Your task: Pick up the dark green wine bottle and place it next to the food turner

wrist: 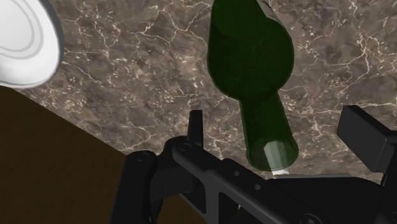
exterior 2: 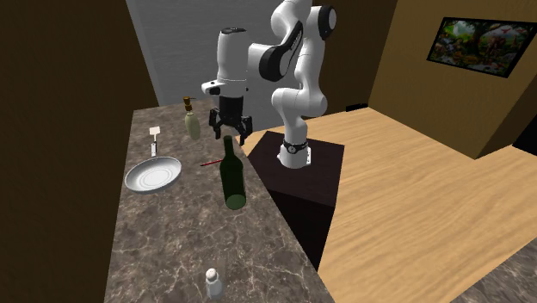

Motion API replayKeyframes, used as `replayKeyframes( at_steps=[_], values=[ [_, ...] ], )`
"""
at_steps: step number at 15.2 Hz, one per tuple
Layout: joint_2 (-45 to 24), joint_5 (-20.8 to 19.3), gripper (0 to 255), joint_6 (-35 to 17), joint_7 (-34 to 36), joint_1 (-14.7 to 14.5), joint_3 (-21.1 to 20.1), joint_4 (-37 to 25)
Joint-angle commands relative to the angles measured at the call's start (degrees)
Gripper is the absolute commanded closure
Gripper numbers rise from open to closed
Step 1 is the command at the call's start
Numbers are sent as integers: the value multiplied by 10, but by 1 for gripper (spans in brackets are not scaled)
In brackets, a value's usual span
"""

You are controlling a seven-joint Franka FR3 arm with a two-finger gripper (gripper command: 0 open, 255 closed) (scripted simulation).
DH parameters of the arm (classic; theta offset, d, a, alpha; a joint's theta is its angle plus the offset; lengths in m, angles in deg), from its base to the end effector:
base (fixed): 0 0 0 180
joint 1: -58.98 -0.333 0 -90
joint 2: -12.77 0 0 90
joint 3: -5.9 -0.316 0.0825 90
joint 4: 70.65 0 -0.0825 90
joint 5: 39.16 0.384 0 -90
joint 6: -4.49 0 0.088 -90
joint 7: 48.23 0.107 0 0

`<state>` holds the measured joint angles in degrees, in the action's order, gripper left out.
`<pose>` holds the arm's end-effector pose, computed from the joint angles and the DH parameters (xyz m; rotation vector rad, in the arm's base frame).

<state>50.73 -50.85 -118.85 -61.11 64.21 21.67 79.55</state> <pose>0.3402 -0.1417 0.4666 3.0702 -0.0054 0.2649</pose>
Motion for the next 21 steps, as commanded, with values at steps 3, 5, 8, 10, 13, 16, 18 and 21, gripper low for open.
replayKeyframes(
  at_steps=[3, 5, 8, 10, 13, 16, 18, 21],
  values=[
    [-2, -1, 0, -8, -1, 1, 2, 5],
    [-2, -1, 0, -8, -1, 1, 2, 5],
    [-2, -1, 255, -8, -1, 1, 2, 5],
    [-2, -1, 255, -8, -1, 1, 2, 5],
    [-2, -1, 255, -8, -1, 1, 2, 5],
    [-2, -1, 255, -8, -1, 1, 2, 5],
    [0, 0, 255, 1, -1, 0, 1, -1],
    [6, 3, 255, 26, -2, -1, -3, -20]
  ],
)
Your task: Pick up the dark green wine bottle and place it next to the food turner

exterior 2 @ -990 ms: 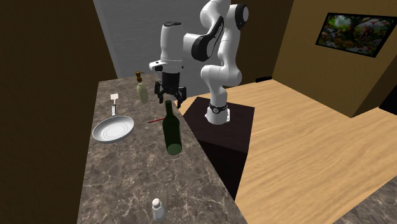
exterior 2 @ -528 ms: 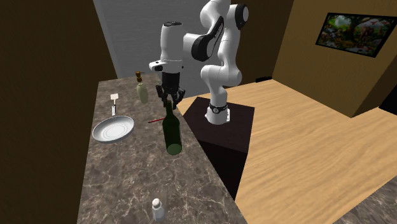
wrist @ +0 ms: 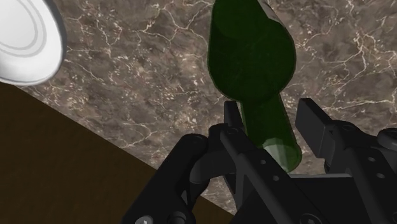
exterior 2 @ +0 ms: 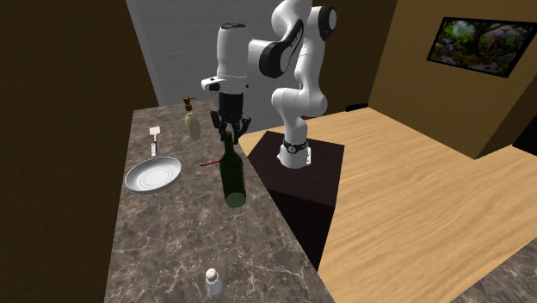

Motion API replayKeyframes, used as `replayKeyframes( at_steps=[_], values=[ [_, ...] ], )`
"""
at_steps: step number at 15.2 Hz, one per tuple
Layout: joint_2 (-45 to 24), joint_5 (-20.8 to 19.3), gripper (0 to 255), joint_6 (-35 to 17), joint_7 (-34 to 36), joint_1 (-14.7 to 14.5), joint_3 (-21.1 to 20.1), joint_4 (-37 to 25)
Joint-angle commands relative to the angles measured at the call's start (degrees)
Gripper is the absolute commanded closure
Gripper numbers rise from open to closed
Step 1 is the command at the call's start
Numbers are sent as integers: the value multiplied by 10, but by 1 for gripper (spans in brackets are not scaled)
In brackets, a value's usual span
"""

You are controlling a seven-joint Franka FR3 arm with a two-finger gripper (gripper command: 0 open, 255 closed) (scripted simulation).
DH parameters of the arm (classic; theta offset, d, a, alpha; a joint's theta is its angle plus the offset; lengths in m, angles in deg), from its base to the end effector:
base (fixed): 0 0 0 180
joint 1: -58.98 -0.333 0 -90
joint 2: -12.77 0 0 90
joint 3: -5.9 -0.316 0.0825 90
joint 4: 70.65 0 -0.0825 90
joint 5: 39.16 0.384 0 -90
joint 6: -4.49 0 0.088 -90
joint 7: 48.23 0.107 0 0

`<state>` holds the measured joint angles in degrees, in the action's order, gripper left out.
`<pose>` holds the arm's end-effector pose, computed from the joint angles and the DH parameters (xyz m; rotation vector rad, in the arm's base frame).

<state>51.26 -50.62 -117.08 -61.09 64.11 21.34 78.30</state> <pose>0.3399 -0.1410 0.4775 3.0700 -0.0051 0.2652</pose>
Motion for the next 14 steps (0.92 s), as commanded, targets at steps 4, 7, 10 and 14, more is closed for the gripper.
replayKeyframes(
  at_steps=[4, 7, 10, 14],
  values=[
    [6, 5, 255, 41, -3, -2, -4, -35],
    [9, 8, 255, 65, -4, -3, -8, -56],
    [10, 11, 255, 88, -5, -5, -11, -79],
    [9, 15, 255, 118, -6, -7, -15, -110]
  ],
)
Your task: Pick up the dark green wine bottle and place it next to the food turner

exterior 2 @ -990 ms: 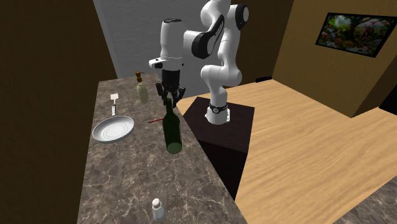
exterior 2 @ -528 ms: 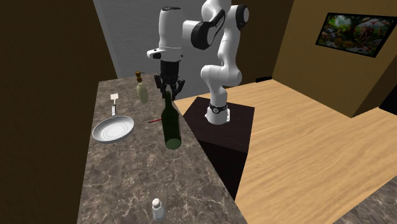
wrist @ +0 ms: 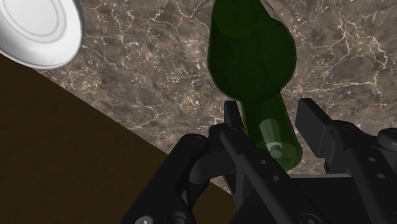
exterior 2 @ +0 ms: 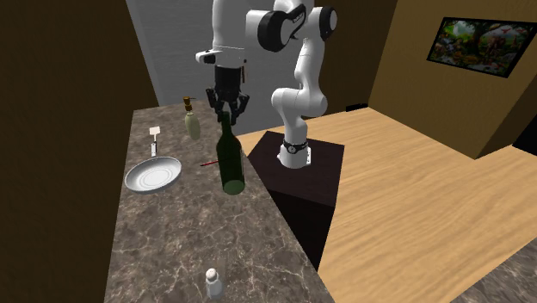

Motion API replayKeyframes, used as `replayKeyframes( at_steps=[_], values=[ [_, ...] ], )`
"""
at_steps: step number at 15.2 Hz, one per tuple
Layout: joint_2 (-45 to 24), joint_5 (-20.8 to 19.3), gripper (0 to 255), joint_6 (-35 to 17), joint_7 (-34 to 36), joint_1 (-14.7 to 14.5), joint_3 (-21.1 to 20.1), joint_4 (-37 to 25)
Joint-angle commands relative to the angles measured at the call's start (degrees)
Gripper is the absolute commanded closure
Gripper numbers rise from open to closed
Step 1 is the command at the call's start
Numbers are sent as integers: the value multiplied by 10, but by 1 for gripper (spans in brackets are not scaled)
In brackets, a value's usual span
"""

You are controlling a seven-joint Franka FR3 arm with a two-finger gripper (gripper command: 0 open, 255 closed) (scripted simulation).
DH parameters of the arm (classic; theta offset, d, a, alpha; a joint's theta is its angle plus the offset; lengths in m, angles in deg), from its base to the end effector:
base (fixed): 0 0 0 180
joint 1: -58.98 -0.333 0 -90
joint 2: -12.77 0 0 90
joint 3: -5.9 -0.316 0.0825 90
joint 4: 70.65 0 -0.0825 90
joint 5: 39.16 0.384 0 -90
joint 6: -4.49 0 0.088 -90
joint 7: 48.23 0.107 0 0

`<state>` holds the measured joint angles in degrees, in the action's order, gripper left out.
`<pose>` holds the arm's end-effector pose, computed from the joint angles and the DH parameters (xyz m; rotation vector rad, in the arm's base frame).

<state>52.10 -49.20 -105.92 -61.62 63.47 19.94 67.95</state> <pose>0.3408 -0.1423 0.5524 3.0701 -0.0053 0.2654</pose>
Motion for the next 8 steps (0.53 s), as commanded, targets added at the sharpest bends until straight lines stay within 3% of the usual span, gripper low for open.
replayKeyframes(
  at_steps=[1, 8],
  values=[
    [0, 1, 255, 14, -1, -1, -2, -14],
    [-6, 8, 255, 66, -3, -4, -7, -72]
  ],
)
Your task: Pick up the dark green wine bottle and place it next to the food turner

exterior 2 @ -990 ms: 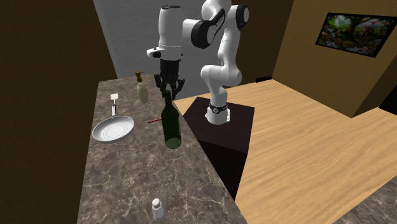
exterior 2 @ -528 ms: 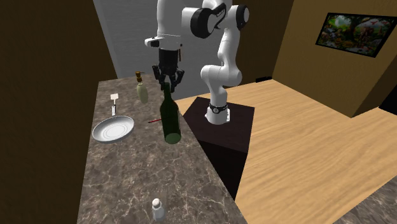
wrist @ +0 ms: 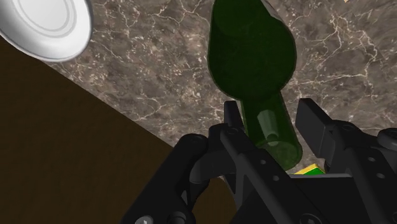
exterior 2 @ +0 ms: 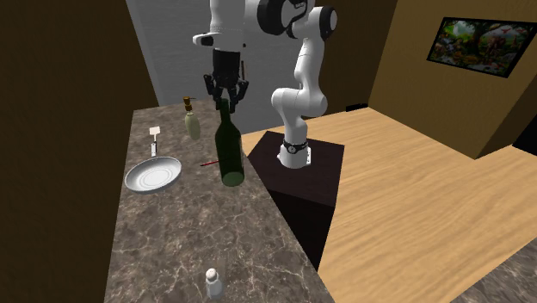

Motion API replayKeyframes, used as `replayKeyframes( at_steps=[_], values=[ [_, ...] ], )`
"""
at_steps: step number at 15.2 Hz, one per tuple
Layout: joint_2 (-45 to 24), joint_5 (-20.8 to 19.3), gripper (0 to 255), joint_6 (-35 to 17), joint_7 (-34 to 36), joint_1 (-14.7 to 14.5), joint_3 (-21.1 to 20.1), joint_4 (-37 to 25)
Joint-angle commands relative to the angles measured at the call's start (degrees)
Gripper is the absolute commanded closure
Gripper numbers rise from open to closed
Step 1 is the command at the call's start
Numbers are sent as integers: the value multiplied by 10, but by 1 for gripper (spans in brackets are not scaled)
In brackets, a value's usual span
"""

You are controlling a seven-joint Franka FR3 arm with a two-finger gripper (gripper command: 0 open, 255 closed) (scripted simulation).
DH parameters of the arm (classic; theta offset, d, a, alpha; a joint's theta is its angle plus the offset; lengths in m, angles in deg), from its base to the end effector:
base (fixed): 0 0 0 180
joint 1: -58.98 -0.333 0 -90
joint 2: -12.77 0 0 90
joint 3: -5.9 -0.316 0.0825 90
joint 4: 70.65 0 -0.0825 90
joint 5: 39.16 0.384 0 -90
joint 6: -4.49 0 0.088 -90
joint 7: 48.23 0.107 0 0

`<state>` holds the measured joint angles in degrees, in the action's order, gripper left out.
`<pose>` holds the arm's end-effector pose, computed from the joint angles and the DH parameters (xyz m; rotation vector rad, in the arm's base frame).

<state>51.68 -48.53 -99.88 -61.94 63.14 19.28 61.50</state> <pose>0.3395 -0.1424 0.5948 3.0700 -0.0052 0.2650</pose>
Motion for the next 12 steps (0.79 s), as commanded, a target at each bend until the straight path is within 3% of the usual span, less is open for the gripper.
replayKeyframes(
  at_steps=[1, 12],
  values=[
    [-4, 2, 255, 13, -1, -1, -1, -16],
    [-27, 10, 255, 92, -6, -6, -8, -119]
  ],
)
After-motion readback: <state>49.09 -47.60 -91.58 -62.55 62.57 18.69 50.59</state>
